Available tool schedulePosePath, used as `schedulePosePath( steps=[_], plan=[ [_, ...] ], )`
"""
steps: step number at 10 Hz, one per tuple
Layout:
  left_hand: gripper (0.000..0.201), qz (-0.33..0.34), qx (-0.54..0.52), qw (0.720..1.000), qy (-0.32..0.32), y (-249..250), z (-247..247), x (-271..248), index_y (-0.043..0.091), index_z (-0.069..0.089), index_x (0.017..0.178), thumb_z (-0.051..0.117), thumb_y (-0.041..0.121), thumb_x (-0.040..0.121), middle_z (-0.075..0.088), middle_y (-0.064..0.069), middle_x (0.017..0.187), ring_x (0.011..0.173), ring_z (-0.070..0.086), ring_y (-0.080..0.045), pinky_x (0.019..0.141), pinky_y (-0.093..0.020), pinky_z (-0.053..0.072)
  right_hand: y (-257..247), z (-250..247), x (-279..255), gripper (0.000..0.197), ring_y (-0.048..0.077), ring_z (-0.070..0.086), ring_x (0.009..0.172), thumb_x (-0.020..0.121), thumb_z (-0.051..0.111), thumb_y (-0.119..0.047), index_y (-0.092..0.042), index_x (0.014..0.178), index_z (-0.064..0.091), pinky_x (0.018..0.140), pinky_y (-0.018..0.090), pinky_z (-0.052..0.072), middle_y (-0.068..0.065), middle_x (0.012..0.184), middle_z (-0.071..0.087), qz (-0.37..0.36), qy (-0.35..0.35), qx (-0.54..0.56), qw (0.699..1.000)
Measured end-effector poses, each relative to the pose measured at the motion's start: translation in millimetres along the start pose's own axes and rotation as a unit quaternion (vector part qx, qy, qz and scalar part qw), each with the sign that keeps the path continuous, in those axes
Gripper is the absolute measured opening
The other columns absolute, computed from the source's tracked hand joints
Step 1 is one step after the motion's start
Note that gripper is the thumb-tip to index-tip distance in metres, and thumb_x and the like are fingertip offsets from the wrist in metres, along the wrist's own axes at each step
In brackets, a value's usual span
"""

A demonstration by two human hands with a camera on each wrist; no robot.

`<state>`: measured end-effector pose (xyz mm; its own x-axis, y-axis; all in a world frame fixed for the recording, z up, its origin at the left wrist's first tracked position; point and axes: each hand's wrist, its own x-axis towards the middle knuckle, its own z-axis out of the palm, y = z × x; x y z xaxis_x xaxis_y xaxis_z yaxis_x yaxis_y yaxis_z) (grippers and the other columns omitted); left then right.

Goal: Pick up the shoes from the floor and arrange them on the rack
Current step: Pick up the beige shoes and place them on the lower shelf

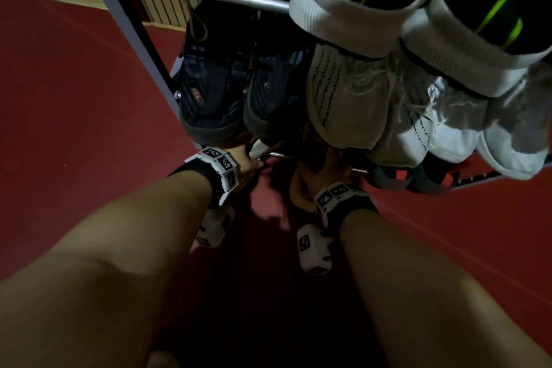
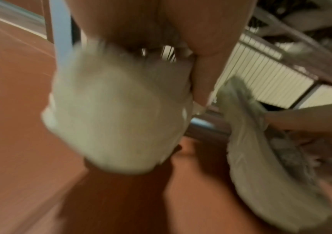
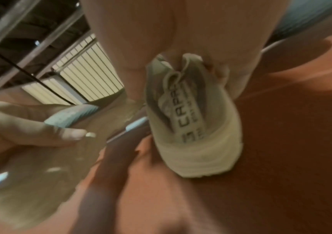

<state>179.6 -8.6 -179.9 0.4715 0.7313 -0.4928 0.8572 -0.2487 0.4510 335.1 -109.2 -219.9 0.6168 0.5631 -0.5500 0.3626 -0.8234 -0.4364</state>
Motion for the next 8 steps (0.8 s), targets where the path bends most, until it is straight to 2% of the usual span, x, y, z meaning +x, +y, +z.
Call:
schedulePosePath(
  steps=[1,2,3,4,5,6,7,8],
  plan=[
    [0.055,0.042,0.048,0.996,0.069,-3,2,-6,0.024,0.037,0.142,0.056,0.025,0.09,0.026,-0.004,0.153,0.138,0.025,-0.025,0.109,-0.03,0.02,1,2,-4,0.09,0.035,0.022,0.139,0.083,0.063,-0.045,-0.023,0.151,0.008,0.112,0.041,0.025,0.016,0.154,0.013,-0.019,-0.019,0.021,0.999],
    [0.057,0.039,0.034,0.992,0.111,-8,12,-4,0.024,0.038,0.141,0.057,0.024,0.087,0.03,-0.005,0.151,0.138,0.027,-0.026,0.11,-0.034,0.024,11,-1,-12,0.096,0.032,0.024,0.139,0.079,0.07,-0.037,-0.022,0.151,0.009,0.112,0.036,0.026,0.014,0.154,0.014,-0.054,-0.022,0.02,0.998],
    [0.061,0.041,0.057,0.995,0.072,-12,15,2,0.021,0.036,0.142,0.059,0.031,0.086,0.033,-0.005,0.149,0.137,0.029,-0.026,0.111,-0.033,0.024,21,-4,-18,0.108,0.032,0.017,0.142,0.076,0.074,-0.035,-0.024,0.151,-0.003,0.114,0.041,0.022,0.012,0.157,0.004,-0.06,-0.045,0.016,0.997],
    [0.089,-0.007,0.083,0.996,0.029,-18,15,0,0.024,0.021,0.148,0.063,0.054,0.075,0.021,-0.006,0.154,0.14,0.021,-0.029,0.114,-0.033,0.022,27,-1,-26,0.115,0.034,0.015,0.142,0.075,0.076,-0.037,-0.026,0.149,-0.012,0.113,0.042,0.023,0.012,0.157,0.001,-0.04,-0.089,0.003,0.995],
    [0.113,-0.1,0.086,0.991,-0.022,-30,17,-11,0.035,0.003,0.148,0.075,0.056,0.063,-0.001,-0.008,0.156,0.14,0.017,-0.034,0.111,-0.039,0.028,28,8,-34,0.119,0.033,0.015,0.142,0.074,0.078,-0.031,-0.029,0.147,-0.016,0.112,0.041,0.025,0.01,0.157,-0.003,-0.032,-0.095,-0.015,0.995],
    [0.126,-0.171,0.058,0.981,-0.071,-39,22,-15,0.034,-0.013,0.147,0.081,0.044,0.064,0.011,-0.009,0.152,0.139,0.022,-0.037,0.109,-0.047,0.031,27,15,-32,0.116,0.035,0.017,0.141,0.076,0.076,-0.025,-0.029,0.148,-0.015,0.111,0.041,0.026,0.013,0.156,0.0,-0.019,-0.081,-0.01,0.997],
    [0.123,-0.195,0.006,0.98,-0.044,-38,24,-12,0.027,-0.011,0.148,0.08,0.038,0.067,0.019,-0.011,0.15,0.137,0.028,-0.035,0.108,-0.047,0.03,29,15,-27,0.11,0.038,0.022,0.139,0.078,0.074,-0.024,-0.025,0.149,-0.011,0.109,0.043,0.028,0.018,0.154,0.005,-0.012,-0.064,0.001,0.998],
    [0.115,-0.191,-0.031,0.981,-0.031,-37,24,-7,0.024,0.014,0.145,0.083,0.04,0.054,0.033,-0.012,0.143,0.13,0.039,-0.035,0.104,-0.048,0.037,27,19,-24,0.114,0.034,0.026,0.137,0.074,0.076,-0.033,-0.023,0.149,-0.009,0.108,0.04,0.029,0.013,0.154,0.01,0.0,-0.044,0.018,0.999]
  ],
)
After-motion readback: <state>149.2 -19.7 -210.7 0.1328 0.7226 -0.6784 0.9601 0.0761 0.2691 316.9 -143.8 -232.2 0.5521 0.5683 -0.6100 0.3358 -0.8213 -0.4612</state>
